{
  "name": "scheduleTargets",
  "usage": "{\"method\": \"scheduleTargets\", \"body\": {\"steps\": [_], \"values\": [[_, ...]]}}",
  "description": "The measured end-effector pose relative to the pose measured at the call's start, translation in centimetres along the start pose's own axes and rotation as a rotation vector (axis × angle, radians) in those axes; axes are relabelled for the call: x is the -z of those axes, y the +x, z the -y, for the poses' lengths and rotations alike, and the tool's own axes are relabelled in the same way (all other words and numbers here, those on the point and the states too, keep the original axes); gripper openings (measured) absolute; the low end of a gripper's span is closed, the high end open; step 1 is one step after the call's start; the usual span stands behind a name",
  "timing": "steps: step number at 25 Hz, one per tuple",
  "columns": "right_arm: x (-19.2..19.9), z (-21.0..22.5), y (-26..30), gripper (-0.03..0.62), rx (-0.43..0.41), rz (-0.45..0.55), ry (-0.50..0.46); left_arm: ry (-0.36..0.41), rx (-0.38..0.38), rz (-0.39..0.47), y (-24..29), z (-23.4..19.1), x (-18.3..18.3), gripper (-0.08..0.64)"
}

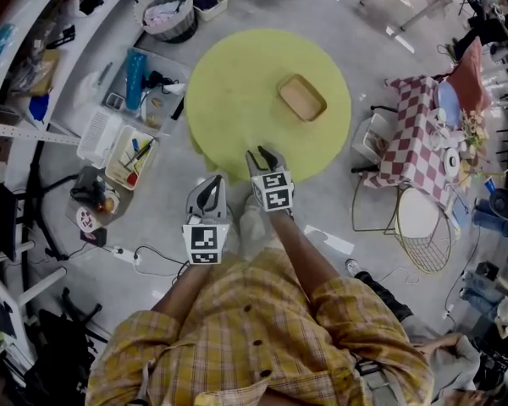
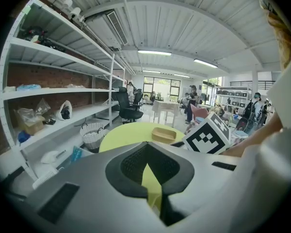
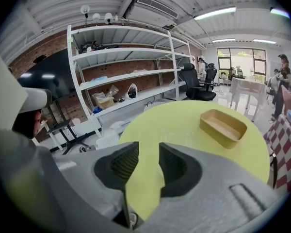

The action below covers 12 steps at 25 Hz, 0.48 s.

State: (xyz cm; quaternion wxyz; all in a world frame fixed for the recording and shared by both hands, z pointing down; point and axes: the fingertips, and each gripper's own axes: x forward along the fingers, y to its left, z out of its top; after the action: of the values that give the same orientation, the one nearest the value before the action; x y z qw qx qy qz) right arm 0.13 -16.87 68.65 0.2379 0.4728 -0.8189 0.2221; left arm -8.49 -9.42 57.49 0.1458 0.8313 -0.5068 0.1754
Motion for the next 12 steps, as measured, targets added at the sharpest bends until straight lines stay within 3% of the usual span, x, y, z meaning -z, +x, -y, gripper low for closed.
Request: {"method": "scheduleTargets", "body": {"steps": [4, 12], "values": [[-0.1, -0.1, 0.5, 0.124, -0.003, -0.011, -0.037, 0.003, 0.002, -0.006, 0.2, 0.1, 0.3, 0.003], [1.0, 0.8, 2.6, 0.124, 0.0, -0.061, -0.009, 0.003, 0.008, -0.021, 0.7, 0.4, 1.0, 0.003]]}}
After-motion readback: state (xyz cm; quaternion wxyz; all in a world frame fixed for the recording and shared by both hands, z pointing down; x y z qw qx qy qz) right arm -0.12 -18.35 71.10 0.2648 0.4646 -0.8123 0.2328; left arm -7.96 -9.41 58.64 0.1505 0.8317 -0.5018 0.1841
